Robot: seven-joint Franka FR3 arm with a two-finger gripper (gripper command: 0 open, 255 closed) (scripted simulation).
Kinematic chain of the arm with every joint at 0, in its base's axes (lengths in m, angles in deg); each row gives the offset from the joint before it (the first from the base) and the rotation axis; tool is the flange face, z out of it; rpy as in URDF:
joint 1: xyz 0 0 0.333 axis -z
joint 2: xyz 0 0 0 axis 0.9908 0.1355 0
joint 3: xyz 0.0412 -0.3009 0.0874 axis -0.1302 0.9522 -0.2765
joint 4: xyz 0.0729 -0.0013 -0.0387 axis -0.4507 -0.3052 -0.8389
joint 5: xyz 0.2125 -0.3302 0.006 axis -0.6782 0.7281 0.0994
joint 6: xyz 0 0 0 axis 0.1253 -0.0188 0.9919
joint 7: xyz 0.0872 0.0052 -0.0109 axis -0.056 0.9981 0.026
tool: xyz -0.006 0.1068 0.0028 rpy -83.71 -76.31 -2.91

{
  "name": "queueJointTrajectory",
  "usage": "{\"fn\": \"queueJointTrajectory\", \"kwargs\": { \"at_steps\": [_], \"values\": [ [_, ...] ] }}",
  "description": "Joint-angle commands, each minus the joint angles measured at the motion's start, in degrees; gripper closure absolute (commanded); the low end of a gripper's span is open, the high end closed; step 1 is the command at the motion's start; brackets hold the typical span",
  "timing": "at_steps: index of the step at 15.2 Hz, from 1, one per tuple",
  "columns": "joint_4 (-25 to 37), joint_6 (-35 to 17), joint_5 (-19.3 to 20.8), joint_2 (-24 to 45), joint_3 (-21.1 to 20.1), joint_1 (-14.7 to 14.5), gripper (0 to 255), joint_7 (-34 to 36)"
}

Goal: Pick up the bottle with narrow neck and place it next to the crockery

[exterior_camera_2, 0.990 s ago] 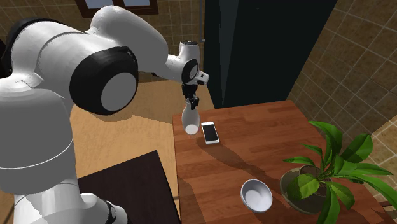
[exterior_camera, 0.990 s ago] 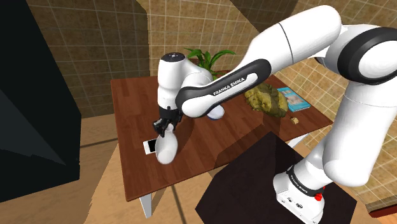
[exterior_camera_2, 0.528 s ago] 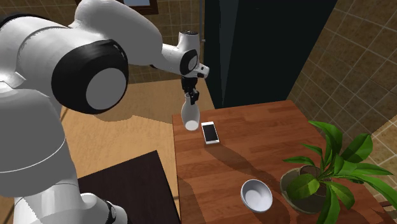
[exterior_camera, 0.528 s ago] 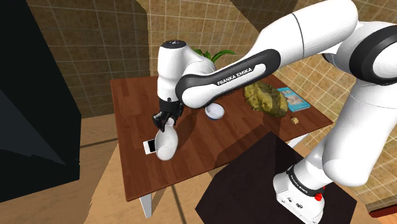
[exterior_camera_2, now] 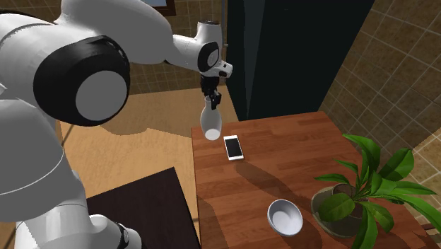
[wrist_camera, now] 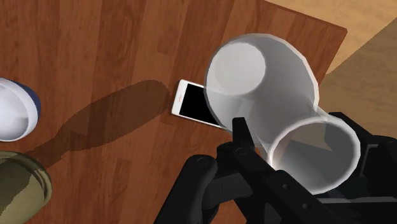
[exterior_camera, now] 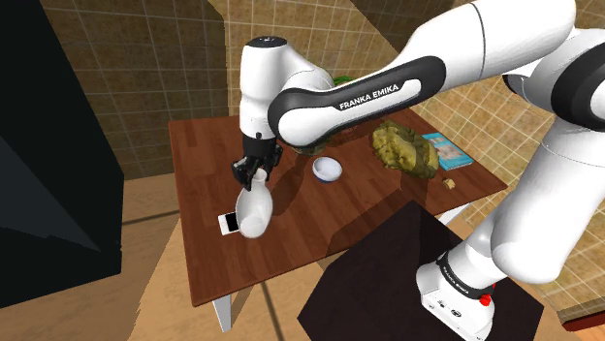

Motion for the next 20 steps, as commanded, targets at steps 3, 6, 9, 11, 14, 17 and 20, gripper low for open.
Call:
{"fn": "queueJointTrajectory", "kwargs": {
  "at_steps": [3,6,9,11,14,17,20],
  "values": [
    [1.51,2.71,-0.87,-1.39,-0.28,0.28,255,-0.59],
    [2.77,4.76,-1.44,-2.30,-0.45,0.42,255,-0.92],
    [4.15,6.84,-1.94,-3.11,-0.60,0.53,255,-1.22],
    [5.13,8.25,-2.24,-3.59,-0.68,0.59,255,-1.39],
    [6.72,10.38,-2.62,-4.22,-0.78,0.66,255,-1.61],
    [8.44,12.54,-2.94,-4.73,-0.87,0.69,255,-1.78],
    [10.29,14.73,-3.18,-5.13,-0.94,0.70,255,-1.91]
  ]
}}
